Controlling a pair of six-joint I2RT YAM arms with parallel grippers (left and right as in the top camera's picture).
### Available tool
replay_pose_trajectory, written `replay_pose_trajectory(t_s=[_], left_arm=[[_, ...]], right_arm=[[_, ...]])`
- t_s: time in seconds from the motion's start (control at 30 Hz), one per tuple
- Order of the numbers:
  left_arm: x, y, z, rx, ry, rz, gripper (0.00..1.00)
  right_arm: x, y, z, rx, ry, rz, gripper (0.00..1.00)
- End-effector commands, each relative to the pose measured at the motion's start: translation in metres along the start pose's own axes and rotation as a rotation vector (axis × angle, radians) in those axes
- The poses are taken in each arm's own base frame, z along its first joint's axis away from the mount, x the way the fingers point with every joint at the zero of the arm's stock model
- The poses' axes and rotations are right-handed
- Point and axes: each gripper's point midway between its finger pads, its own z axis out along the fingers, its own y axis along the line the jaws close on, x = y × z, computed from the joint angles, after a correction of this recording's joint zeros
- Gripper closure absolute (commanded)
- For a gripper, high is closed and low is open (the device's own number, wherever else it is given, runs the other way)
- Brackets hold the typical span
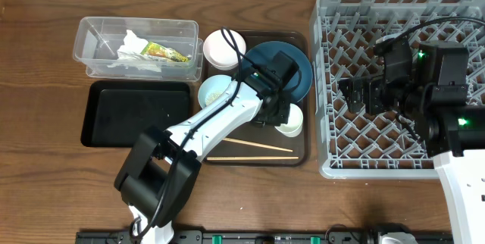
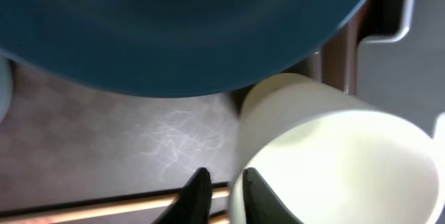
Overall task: Sort waste into correct bins and load items into the dishwasher rack
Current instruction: 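Reach the left gripper to the white cup and grasp it, then lift the white cup with the left gripper and hand it to the right gripper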
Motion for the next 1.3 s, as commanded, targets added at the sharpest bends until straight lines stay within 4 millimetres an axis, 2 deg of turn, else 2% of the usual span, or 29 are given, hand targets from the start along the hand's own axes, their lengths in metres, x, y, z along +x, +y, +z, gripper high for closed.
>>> replay_pose_trajectory(t_s=[0.0,0.17,0.33,0.6,0.83,0.97,1.13,1.27], left_arm=[[0.009,-0.006,0.006,0.045,0.050,-0.007,0.92],[0.013,-0.018,-0.003,0.169,0.101,0.031,0.94],[0.006,-0.027,-0.038,0.414,0.135,0.049,0.94],[-0.029,0.003,-0.101,0.785,0.096,-0.040,0.94],[-0.050,0.031,-0.141,0.997,0.028,-0.096,0.94],[-0.056,0.035,-0.161,1.105,0.002,-0.095,0.94],[-0.058,0.031,-0.187,1.255,-0.017,-0.045,0.94],[-0.058,0.030,-0.187,1.255,-0.015,-0.046,0.94]], right_arm=[[-0.003,0.004,-0.001,-0.017,-0.003,-0.011,0.01],[-0.004,0.010,-0.001,-0.051,-0.006,-0.011,0.01],[-0.006,0.036,-0.001,-0.210,-0.016,-0.010,0.01],[-0.014,0.073,0.016,-0.505,0.000,0.012,0.03],[-0.028,0.101,0.025,-0.803,-0.028,0.017,0.08],[-0.032,0.109,0.032,-0.915,-0.038,0.016,0.08],[-0.031,0.118,0.045,-0.964,-0.025,0.002,0.07],[-0.035,0.129,0.045,-1.003,-0.056,-0.053,0.04]])
